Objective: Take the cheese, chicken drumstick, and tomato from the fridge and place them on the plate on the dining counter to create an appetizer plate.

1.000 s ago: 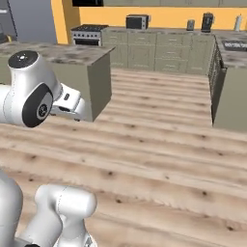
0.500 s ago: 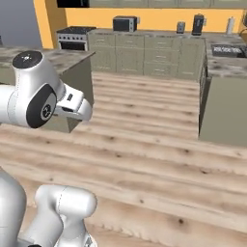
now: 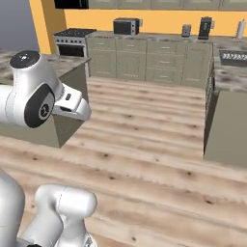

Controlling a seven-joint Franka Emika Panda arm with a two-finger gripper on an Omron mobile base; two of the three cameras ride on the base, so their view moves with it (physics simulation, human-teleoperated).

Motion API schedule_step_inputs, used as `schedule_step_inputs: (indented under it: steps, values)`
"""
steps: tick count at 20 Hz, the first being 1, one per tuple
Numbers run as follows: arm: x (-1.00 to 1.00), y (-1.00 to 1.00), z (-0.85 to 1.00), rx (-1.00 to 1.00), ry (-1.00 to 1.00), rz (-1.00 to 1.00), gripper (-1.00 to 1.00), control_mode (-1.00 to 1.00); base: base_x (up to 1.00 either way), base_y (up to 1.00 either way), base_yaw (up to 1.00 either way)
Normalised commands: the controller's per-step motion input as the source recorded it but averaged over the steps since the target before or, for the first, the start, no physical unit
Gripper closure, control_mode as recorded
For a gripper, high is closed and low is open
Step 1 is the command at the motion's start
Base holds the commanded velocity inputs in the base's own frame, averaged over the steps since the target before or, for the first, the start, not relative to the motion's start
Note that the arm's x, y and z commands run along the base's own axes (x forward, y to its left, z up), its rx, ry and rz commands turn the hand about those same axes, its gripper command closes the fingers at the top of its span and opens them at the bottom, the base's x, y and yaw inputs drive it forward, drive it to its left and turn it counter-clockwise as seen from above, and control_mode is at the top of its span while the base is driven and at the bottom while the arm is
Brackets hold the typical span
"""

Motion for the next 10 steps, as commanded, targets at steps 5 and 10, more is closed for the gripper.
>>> schedule_step_inputs:
  steps: [5,10]
  values:
    - [0.0,0.0,0.0,0.0,0.0,0.0,-1.0,1.0,1.0,-0.4,0.13]
    - [0.0,0.0,0.0,0.0,0.0,0.0,-1.0,1.0,1.0,-0.4,0.2]
